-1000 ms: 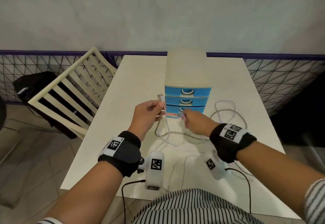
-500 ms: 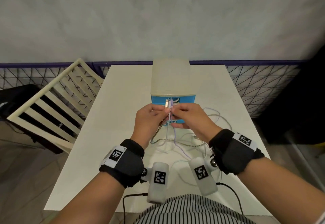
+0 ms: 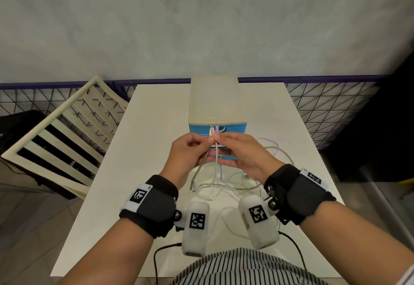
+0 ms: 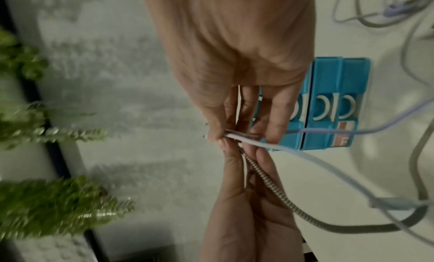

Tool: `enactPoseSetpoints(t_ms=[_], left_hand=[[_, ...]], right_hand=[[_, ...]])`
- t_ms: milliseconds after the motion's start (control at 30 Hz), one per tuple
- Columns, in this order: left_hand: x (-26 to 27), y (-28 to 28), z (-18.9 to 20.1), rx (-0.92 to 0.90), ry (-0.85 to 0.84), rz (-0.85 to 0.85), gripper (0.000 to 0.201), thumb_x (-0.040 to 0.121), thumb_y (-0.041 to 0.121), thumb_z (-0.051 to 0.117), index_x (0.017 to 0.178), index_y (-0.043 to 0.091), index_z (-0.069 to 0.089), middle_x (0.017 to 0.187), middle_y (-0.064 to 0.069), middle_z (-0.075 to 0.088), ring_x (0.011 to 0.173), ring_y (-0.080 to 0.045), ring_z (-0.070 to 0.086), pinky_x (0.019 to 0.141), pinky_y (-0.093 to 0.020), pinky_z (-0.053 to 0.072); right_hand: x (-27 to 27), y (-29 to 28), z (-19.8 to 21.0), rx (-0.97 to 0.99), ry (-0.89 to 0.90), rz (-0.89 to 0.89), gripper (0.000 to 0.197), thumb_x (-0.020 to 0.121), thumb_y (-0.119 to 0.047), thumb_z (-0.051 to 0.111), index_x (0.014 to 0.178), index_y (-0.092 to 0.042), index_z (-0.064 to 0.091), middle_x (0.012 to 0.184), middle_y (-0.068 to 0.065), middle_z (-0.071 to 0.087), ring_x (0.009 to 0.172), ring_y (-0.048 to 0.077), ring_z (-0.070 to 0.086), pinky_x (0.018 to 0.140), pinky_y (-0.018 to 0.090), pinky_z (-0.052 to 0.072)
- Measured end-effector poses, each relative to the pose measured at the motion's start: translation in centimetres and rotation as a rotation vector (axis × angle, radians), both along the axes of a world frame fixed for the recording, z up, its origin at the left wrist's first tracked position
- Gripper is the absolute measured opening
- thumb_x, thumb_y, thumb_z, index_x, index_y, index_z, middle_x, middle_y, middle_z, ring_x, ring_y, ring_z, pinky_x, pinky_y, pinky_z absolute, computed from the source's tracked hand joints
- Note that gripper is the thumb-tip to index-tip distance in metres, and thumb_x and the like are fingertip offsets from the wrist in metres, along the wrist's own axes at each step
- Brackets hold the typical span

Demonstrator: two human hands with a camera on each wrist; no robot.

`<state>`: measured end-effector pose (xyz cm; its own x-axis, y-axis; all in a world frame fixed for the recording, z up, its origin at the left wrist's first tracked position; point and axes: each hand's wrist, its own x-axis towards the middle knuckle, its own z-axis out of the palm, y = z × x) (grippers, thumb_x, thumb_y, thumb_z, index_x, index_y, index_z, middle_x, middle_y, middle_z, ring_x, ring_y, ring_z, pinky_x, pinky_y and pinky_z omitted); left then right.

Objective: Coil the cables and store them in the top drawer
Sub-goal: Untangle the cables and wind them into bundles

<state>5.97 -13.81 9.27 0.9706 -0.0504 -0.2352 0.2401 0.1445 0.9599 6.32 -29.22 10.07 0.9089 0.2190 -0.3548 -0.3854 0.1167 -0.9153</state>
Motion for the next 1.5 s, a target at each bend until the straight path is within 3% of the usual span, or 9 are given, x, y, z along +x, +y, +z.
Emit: enactPoseSetpoints(t_ms=[267,500,667,767,866,966,1066,1200,1500], left_hand=[[1.2,0.1,-0.7,-0.037,0.152,-0.043,0.018,0.083,0.024,0.07,0.087,0.007,0.072,0.07,-0.003,0.074,0.063,-0.009,0.07,0.058,-0.018,0.056],[1.2,-0.5,-1.4,0.111,0.184,-0.185,0.05,0.075,0.061,0.058,0.091,0.015,0.069,0.09,0.001,0.07,0.086,-0.012,0.059,0.076,-0.025,0.044],[0.4,-1.9,-1.2,0.105,0.191,-0.357,0.077,0.087,0.067,0.027,0.104,0.003,0.066,0.096,-0.013,0.071,0.096,-0.02,0.066,0.093,-0.03,0.045],[0.1,-2.7,-0.7,-0.01,0.223,-0.348,0.063,0.089,0.067,0.026,0.057,0.016,0.044,0.052,0.0,0.041,0.05,-0.016,0.043,0.073,-0.032,0.045],[0.0,-2.4,0.0,0.033,0.219,-0.429,0.06,0.085,0.073,0.026,0.056,0.02,0.03,0.053,0.004,0.023,0.044,-0.012,0.024,0.054,-0.025,0.037],[-0.1,-2.4,0.4,0.071,0.157,-0.495,0.055,0.089,0.068,0.028,0.059,0.022,0.034,0.055,0.005,0.023,0.045,-0.011,0.02,0.043,-0.021,0.027],[-0.3,-2.5,0.5,0.134,0.065,-0.515,0.041,0.097,0.052,0.03,0.072,0.021,0.043,0.056,0.007,0.028,0.043,-0.008,0.021,0.043,-0.021,0.021],[-1.1,-1.6,0.2,0.231,0.016,-0.659,0.039,0.098,0.05,0.03,0.078,0.02,0.046,0.058,0.007,0.031,0.045,-0.009,0.024,0.045,-0.021,0.026],[-2.2,2.7,-4.0,0.586,-0.06,-0.683,0.039,0.097,0.041,0.041,0.066,0.016,0.042,0.055,0.004,0.037,0.045,-0.008,0.033,0.044,-0.018,0.031]], right_hand=[[0.7,0.8,-0.7,0.1,0.062,-0.006,0.024,0.091,-0.035,0.063,0.097,-0.015,0.075,0.082,-0.003,0.071,0.079,0.01,0.065,0.073,0.023,0.053],[0.5,1.6,-0.3,0.0,0.06,-0.084,0.036,0.094,-0.044,0.055,0.113,-0.018,0.073,0.109,-0.003,0.071,0.096,0.007,0.059,0.071,0.019,0.042],[0.5,1.8,-0.4,-0.091,0.037,-0.095,0.036,0.094,-0.045,0.054,0.108,-0.018,0.074,0.066,0.001,0.056,0.052,0.008,0.049,0.047,0.015,0.044],[0.5,1.4,-0.5,-0.055,0.103,0.019,0.042,0.095,-0.05,0.048,0.108,-0.019,0.074,0.061,0.001,0.05,0.063,0.014,0.053,0.086,0.036,0.052],[0.7,0.7,-0.4,-0.011,0.109,0.082,0.038,0.097,-0.046,0.046,0.104,-0.019,0.072,0.089,-0.003,0.069,0.108,0.011,0.057,0.11,0.039,0.024],[1.2,0.2,-0.1,0.087,0.034,0.0,0.034,0.101,-0.028,0.045,0.103,-0.003,0.068,0.11,0.018,0.069,0.103,0.016,0.061,0.094,0.027,0.046],[1.6,-0.2,0.3,0.256,0.0,-0.12,0.036,0.105,-0.027,0.033,0.084,-0.007,0.055,0.1,0.013,0.071,0.085,0.013,0.072,0.051,0.019,0.051],[2.4,-2.6,0.6,0.433,-0.068,-0.306,0.033,0.106,-0.028,0.03,0.081,-0.012,0.045,0.057,-0.003,0.052,0.041,0.007,0.049,0.044,0.021,0.049],[3.3,-8.4,0.2,0.187,-0.145,-0.303,0.035,0.104,-0.036,0.033,0.078,-0.017,0.047,0.051,-0.01,0.037,0.037,0.004,0.029,0.034,0.015,0.026]])
